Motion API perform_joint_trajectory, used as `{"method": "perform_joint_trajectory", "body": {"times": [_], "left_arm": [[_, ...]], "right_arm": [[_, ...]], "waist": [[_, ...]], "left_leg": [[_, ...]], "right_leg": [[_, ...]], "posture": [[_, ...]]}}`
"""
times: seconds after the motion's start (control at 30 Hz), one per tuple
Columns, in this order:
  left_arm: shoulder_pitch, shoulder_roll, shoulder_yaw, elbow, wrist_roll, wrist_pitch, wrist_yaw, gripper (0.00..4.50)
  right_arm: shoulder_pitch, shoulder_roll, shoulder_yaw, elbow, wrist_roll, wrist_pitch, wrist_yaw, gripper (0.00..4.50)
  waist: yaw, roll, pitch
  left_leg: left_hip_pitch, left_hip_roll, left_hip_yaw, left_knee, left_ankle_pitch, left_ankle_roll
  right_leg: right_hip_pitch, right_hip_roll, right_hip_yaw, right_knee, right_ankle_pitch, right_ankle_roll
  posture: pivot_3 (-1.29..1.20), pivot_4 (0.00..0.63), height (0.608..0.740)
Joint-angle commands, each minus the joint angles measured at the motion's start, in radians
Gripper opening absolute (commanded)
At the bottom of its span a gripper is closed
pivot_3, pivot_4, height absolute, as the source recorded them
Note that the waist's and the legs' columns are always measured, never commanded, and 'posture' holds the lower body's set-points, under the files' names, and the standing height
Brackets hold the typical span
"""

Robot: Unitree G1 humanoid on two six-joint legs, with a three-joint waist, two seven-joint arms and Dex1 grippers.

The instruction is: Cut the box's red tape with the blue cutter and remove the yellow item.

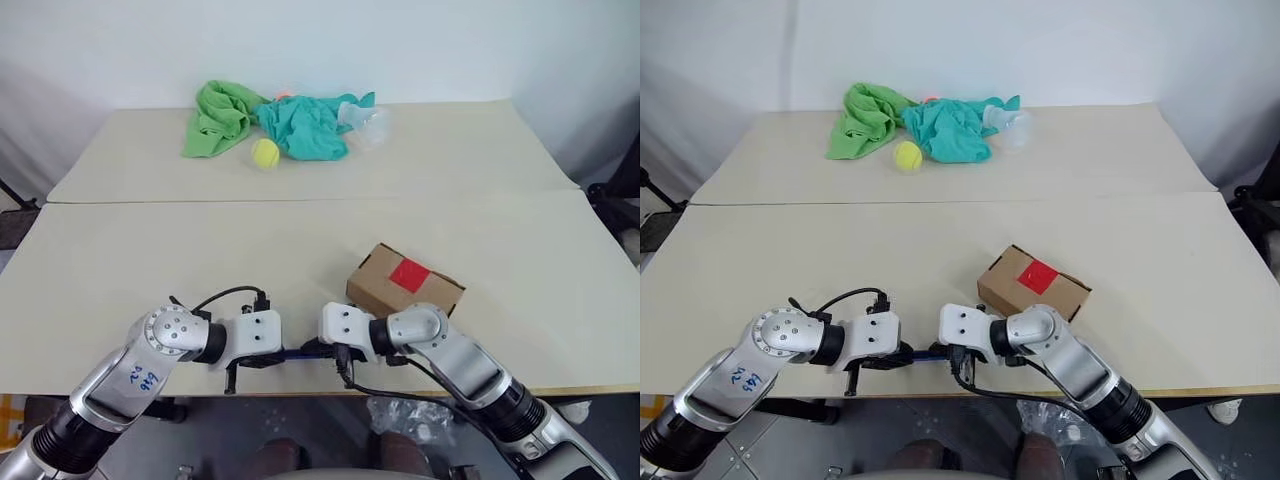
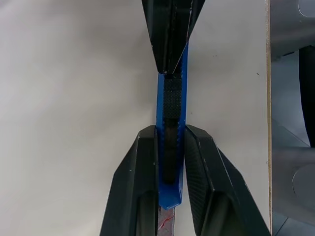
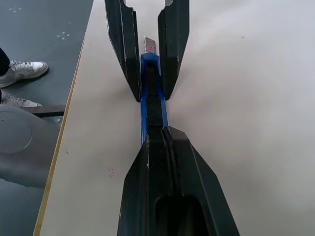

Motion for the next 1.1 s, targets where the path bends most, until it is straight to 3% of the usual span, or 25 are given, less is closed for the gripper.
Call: {"method": "perform_joint_trajectory", "body": {"times": [0.03, 0.33, 0.53, 0.8, 1.1], "left_arm": [[0.041, -0.024, -0.044, 0.078, 0.033, -0.018, 0.041, 0.43], [0.102, -0.144, 0.062, 0.127, 0.017, -0.205, 0.154, 0.43], [0.133, -0.168, 0.1, 0.137, 0.012, -0.299, 0.176, 0.43], [0.177, -0.195, 0.143, 0.148, 0.021, -0.411, 0.234, 0.43], [0.23, -0.303, 0.193, 0.119, -0.025, -0.468, 0.338, 0.43]], "right_arm": [[0.009, -0.009, -0.066, -0.052, 0.053, 0.052, -0.001, 0.03], [0.045, -0.047, -0.231, -0.168, 0.207, 0.226, -0.02, 0.03], [0.049, -0.059, -0.312, -0.229, 0.296, 0.309, -0.051, 0.03], [0.031, -0.051, -0.43, -0.306, 0.421, 0.434, -0.141, 0.03], [0.005, -0.032, -0.524, -0.375, 0.538, 0.538, -0.269, 0.03]], "waist": [[0.001, 0.0, 0.0], [0.006, -0.002, 0.012], [0.007, -0.005, 0.025], [0.004, -0.004, 0.029], [-0.004, -0.007, 0.033]], "left_leg": [[-0.002, 0.0, -0.001, 0.0, 0.0, 0.0], [-0.011, -0.003, -0.006, 0.0, 0.003, 0.001], [-0.013, -0.003, -0.006, 0.0, 0.003, 0.0], [-0.029, -0.003, -0.006, 0.0, 0.007, 0.003], [-0.031, -0.003, -0.006, 0.0, 0.008, 0.003]], "right_leg": [[0.0, 0.0, 0.0, 0.0, 0.0, 0.0], [-0.002, -0.003, -0.007, -0.002, 0.001, 0.001], [-0.002, -0.003, -0.008, -0.004, 0.002, 0.004], [-0.017, -0.002, -0.01, -0.004, 0.007, 0.013], [-0.017, -0.001, -0.019, -0.005, 0.009, 0.016]], "posture": [[0.0, 0.15, 0.74], [0.0, 0.15, 0.74], [0.0, 0.15, 0.74], [0.0, 0.15, 0.74], [0.0, 0.15, 0.74]]}}
